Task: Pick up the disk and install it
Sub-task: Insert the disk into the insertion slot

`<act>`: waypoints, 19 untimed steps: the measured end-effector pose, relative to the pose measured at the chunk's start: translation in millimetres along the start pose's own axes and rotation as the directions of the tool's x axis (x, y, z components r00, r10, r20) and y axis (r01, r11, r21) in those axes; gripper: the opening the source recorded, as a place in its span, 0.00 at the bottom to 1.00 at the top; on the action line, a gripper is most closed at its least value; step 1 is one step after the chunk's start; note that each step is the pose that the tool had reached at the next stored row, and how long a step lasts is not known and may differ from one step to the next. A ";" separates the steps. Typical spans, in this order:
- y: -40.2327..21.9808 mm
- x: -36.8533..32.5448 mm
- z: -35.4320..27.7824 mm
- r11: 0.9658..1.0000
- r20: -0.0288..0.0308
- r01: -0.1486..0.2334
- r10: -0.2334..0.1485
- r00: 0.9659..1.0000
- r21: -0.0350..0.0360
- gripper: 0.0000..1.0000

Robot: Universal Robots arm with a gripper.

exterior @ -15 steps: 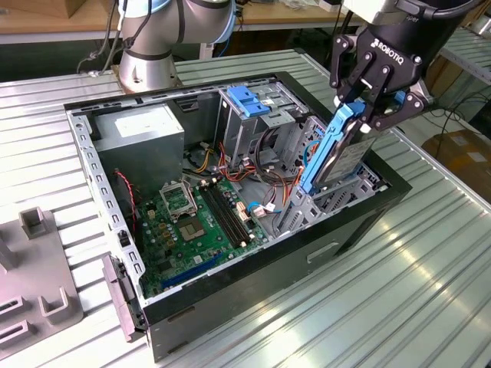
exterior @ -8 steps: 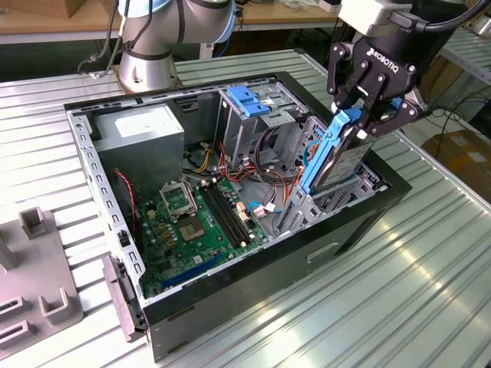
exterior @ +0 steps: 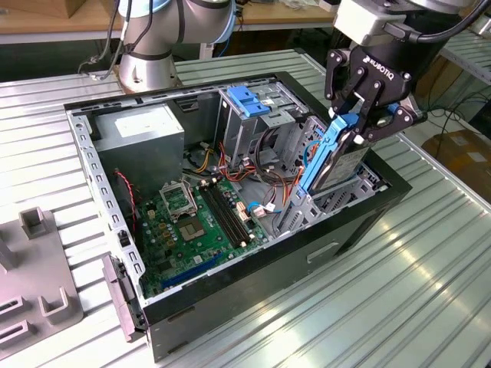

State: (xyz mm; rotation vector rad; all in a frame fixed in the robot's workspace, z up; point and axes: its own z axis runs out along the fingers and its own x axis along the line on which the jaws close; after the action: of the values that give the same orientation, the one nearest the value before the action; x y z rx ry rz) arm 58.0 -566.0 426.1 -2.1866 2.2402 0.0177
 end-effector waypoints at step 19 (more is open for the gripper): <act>0.0 0.6 38.5 1.000 -0.001 0.000 0.000 1.000 -0.004 0.37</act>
State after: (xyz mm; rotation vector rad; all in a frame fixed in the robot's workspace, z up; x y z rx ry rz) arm 58.0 -566.0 387.6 -2.1892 2.2429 0.0212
